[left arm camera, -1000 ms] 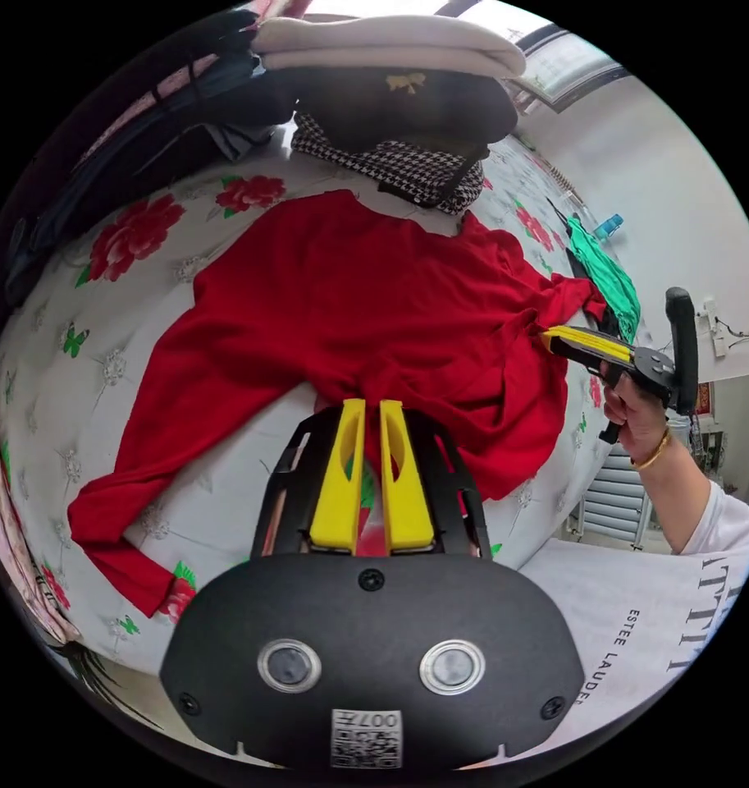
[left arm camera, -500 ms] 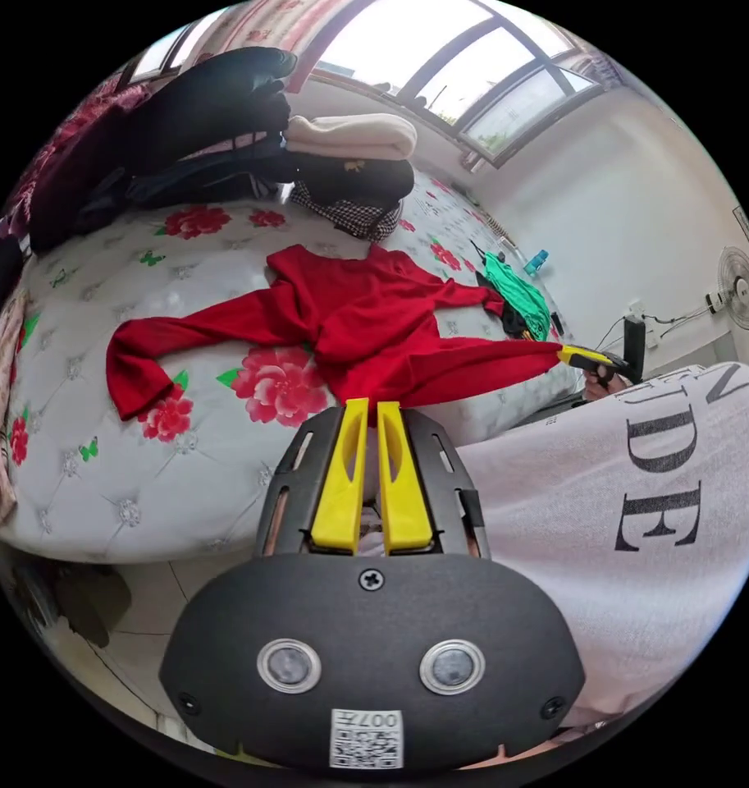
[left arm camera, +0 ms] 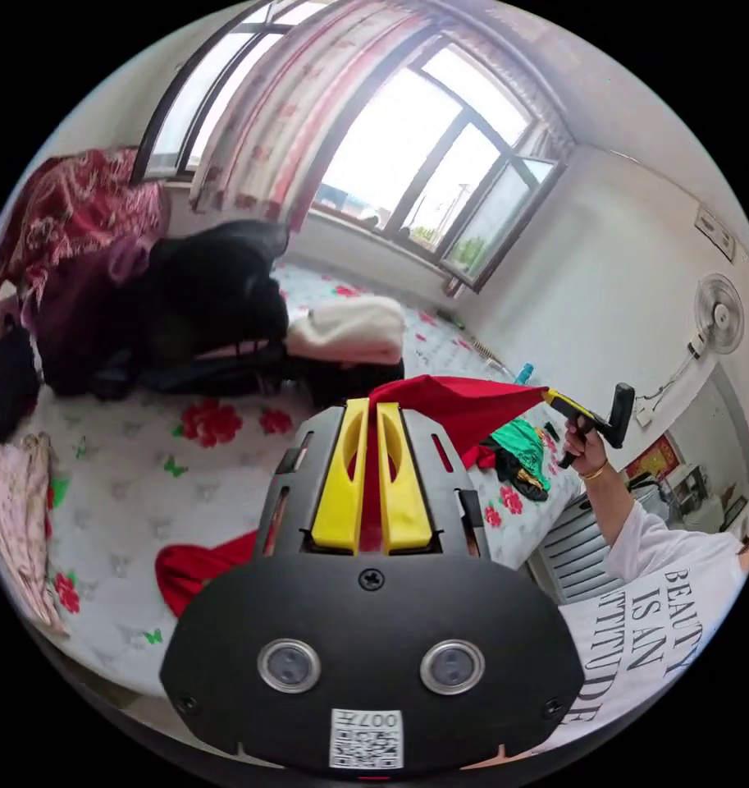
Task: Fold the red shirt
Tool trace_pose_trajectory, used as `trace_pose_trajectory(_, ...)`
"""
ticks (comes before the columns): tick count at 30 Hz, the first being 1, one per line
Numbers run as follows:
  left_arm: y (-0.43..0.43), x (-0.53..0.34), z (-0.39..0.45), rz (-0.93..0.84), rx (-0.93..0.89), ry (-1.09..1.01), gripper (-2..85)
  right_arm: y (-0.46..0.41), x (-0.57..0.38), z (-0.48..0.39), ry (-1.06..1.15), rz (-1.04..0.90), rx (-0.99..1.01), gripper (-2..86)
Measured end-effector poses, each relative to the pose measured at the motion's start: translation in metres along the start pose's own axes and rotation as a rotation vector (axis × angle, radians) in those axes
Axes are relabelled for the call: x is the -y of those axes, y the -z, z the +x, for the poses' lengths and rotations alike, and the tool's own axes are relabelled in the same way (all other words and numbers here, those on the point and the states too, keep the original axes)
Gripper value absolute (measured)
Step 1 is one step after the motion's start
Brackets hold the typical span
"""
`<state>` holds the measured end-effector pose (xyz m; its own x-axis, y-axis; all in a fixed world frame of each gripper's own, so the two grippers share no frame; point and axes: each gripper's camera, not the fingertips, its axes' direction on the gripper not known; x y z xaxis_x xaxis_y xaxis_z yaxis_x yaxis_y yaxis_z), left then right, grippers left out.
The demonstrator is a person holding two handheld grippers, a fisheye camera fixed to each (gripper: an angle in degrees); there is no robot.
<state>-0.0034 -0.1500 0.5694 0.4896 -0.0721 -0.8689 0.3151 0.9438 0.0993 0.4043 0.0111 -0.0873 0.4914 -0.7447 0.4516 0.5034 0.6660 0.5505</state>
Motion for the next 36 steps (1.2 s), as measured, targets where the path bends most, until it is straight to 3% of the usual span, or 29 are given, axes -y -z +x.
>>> trace_pose_trajectory(2,0.049,0.035,0.051,0.086,0.028,-0.171,-0.7,0.057,0.032,-0.014,0.072,0.179,0.02,-0.2)
trace_pose_trajectory(6,0.096,0.02,0.105,0.119,0.032,-0.358,-0.7,0.106,0.017,-0.039,0.185,0.259,0.036,-0.2)
trace_pose_trajectory(12,0.056,-0.094,0.1,-0.091,0.014,-0.34,-0.7,0.06,-0.093,-0.052,0.165,-0.027,0.099,-0.2)
trace_pose_trajectory(17,-0.037,-0.243,0.054,-0.403,0.109,-0.12,-0.7,-0.046,-0.209,-0.057,0.004,-0.412,0.192,-0.3)
trace_pose_trajectory(20,-0.049,-0.296,0.048,-0.494,0.11,-0.012,-0.7,-0.073,-0.247,-0.072,-0.005,-0.564,0.23,-0.3)
trace_pose_trajectory(27,-0.023,-0.318,0.073,-0.475,0.114,0.005,-0.6,-0.058,-0.243,-0.08,-0.028,-0.54,0.269,-0.2)
trace_pose_trajectory(36,-0.051,-0.349,0.062,-0.588,0.14,0.176,1.9,-0.11,-0.291,-0.087,-0.091,-0.792,0.249,0.7)
